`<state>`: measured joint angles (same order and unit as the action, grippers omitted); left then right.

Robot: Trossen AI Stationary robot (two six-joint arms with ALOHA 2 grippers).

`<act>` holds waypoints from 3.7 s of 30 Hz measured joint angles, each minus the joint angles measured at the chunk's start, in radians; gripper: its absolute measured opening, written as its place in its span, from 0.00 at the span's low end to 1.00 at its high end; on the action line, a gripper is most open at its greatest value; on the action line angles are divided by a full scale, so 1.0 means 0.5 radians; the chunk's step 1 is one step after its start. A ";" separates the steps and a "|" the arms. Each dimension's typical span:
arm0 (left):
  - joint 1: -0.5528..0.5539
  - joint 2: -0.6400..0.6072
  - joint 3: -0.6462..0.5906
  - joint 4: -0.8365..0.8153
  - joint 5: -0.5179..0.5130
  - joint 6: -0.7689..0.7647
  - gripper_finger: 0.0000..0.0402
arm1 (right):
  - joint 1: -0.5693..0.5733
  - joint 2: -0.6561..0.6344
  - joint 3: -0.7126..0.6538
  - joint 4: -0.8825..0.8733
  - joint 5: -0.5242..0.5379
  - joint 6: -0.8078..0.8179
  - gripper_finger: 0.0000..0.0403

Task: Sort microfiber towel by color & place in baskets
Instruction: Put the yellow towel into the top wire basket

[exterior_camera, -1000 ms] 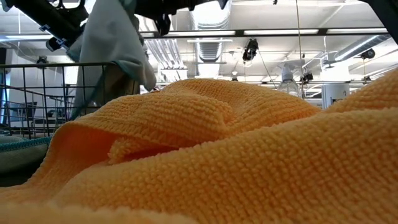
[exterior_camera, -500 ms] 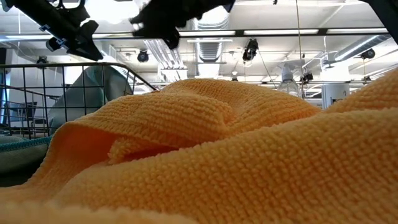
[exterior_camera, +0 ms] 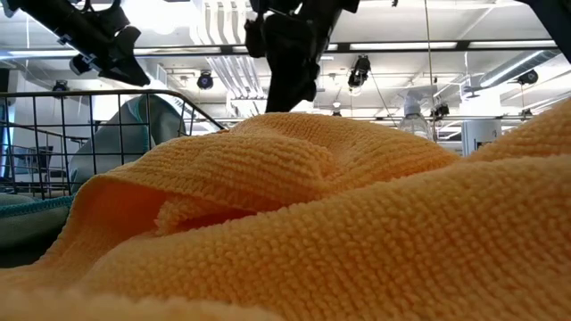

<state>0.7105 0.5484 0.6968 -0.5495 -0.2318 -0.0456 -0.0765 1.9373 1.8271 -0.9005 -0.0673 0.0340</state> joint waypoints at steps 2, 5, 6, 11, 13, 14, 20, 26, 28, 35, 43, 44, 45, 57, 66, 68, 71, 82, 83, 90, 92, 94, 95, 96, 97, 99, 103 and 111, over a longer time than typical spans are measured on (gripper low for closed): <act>0.000 0.000 0.000 0.000 0.032 0.000 0.21 | 0.010 0.000 -0.015 -0.010 -0.002 0.005 0.31; 0.001 0.000 0.000 0.000 0.034 0.000 0.21 | 0.037 0.000 -0.064 -0.014 -0.007 0.038 0.33; 0.001 0.000 0.000 0.000 0.034 0.000 0.21 | 0.041 0.000 -0.090 -0.014 -0.008 0.038 0.35; 0.001 0.000 0.000 0.000 0.035 -0.001 0.21 | 0.051 0.000 -0.224 -0.007 -0.021 0.055 0.41; 0.001 0.000 0.000 0.000 0.035 -0.001 0.21 | 0.050 0.000 -0.268 0.036 -0.021 0.081 0.43; 0.001 0.000 0.000 0.000 0.035 -0.001 0.21 | 0.049 0.000 -0.286 0.061 -0.021 0.090 0.44; 0.001 0.000 0.000 0.000 0.035 -0.002 0.21 | 0.053 0.000 -0.385 0.262 -0.121 0.095 0.47; 0.001 0.000 0.000 0.000 0.035 -0.002 0.21 | 0.056 0.000 -0.479 0.347 -0.268 0.169 0.47; 0.001 0.004 0.000 0.000 0.035 -0.002 0.21 | 0.057 0.000 -0.496 0.359 -0.283 0.171 0.47; 0.000 0.063 0.000 -0.001 0.036 -0.003 0.21 | 0.057 0.000 -0.550 0.478 -0.295 0.171 0.47; 0.000 0.172 -0.001 -0.001 0.037 -0.011 0.21 | 0.058 0.000 -0.648 0.595 -0.397 0.160 0.47; 0.000 0.184 -0.001 0.000 0.036 -0.011 0.21 | 0.058 0.000 -0.655 0.602 -0.397 0.160 0.47; 0.001 0.195 -0.001 0.002 0.036 -0.010 0.21 | 0.058 0.000 -0.660 0.605 -0.397 0.159 0.47; 0.001 0.218 -0.001 0.007 0.033 -0.010 0.21 | 0.058 0.000 -0.668 0.626 -0.396 0.119 0.20; 0.000 0.213 -0.001 0.006 0.031 -0.009 0.21 | 0.057 0.000 -0.668 0.629 -0.396 0.118 0.02; 0.001 0.213 -0.001 0.006 0.031 -0.009 0.21 | 0.056 0.000 -0.664 0.621 -0.393 0.118 0.02; 0.000 0.213 -0.001 0.006 0.031 0.006 0.21 | 0.046 0.000 -0.618 0.614 -0.390 0.118 0.02; 0.000 0.208 -0.001 0.004 0.030 0.021 0.21 | -0.006 0.000 -0.137 0.483 -0.127 -0.124 0.02; 0.000 0.208 -0.001 0.004 0.030 0.021 0.21 | -0.006 0.000 -0.087 0.479 -0.058 -0.163 0.02; 0.000 0.208 -0.001 0.005 0.030 0.021 0.21 | -0.018 0.000 0.330 0.543 0.259 -0.344 0.02; 0.001 0.208 -0.001 0.005 0.029 0.021 0.21 | -0.024 0.000 0.431 0.591 0.300 -0.383 0.02; 0.001 0.208 -0.001 0.005 0.030 0.021 0.21 | -0.037 0.000 0.532 0.625 0.300 -0.405 0.02; 0.000 0.208 -0.001 0.005 0.030 0.021 0.21 | -0.046 0.000 0.583 0.640 0.300 -0.404 0.02; 0.000 0.208 -0.001 0.005 0.029 0.021 0.21 | -0.056 0.000 0.626 0.668 0.301 -0.403 0.02; 0.000 0.208 -0.001 0.005 0.029 0.021 0.21 | -0.068 0.000 0.664 0.701 0.301 -0.403 0.02; 0.001 0.208 -0.001 0.005 0.029 0.021 0.21 | -0.095 0.000 0.728 0.754 0.302 -0.395 0.02; 0.001 0.208 -0.001 0.005 0.029 0.021 0.21 | -0.162 0.000 0.777 0.894 0.314 -0.351 0.02; 0.000 0.208 -0.001 0.005 0.029 0.021 0.21 | -0.350 0.023 0.766 1.153 0.316 -0.210 0.02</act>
<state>0.7105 0.6521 0.6964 -0.5468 -0.2173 -0.0349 -0.2515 1.9487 2.2103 -0.3242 0.0906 -0.0711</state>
